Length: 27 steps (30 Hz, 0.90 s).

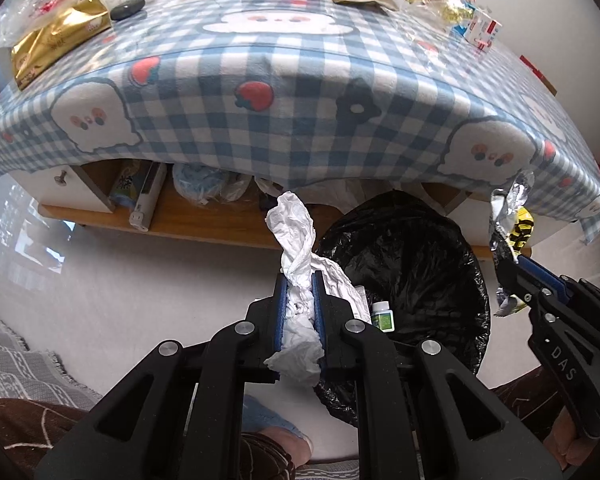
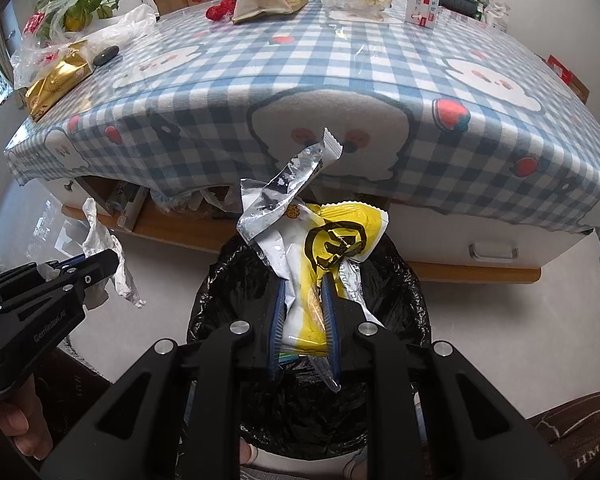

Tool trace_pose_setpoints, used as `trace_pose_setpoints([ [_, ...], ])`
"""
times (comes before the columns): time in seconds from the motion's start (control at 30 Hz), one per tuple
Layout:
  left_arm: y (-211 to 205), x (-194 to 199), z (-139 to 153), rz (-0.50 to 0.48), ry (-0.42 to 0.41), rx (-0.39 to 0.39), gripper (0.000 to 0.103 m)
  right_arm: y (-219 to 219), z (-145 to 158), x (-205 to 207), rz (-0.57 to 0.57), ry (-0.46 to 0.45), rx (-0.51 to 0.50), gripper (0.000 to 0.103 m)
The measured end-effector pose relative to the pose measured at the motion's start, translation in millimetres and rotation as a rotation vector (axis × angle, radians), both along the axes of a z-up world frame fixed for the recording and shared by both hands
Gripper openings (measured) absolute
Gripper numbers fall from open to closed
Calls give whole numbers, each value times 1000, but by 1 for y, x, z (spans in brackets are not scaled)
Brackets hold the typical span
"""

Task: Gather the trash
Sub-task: 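Carry the tissue and yellow snack bag with both tools over the black bin, then open the right tool to drop the yellow snack bag into the bin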

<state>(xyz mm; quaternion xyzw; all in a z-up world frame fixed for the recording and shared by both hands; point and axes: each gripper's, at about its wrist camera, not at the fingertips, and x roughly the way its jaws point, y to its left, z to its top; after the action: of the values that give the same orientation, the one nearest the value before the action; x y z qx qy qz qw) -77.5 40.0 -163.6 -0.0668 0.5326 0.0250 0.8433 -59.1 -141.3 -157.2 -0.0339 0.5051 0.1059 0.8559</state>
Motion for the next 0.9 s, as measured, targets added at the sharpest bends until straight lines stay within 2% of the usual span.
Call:
trace_pose_setpoints([
  [0.2,-2,8,-14,5,15,-1,11,3,-27,7,-11,46,-12,17],
  [0.43,-8,14,-27,-5,37,16,11,5,-45,16,-20,79,-18,18],
  [0.63,-9,15,-31,-13,42,17,11,5,-48,17,-18,74,-26,22],
  [0.9,-10,15,-31,-11,38,15,11,2,-43,17,-15,64,-23,34],
])
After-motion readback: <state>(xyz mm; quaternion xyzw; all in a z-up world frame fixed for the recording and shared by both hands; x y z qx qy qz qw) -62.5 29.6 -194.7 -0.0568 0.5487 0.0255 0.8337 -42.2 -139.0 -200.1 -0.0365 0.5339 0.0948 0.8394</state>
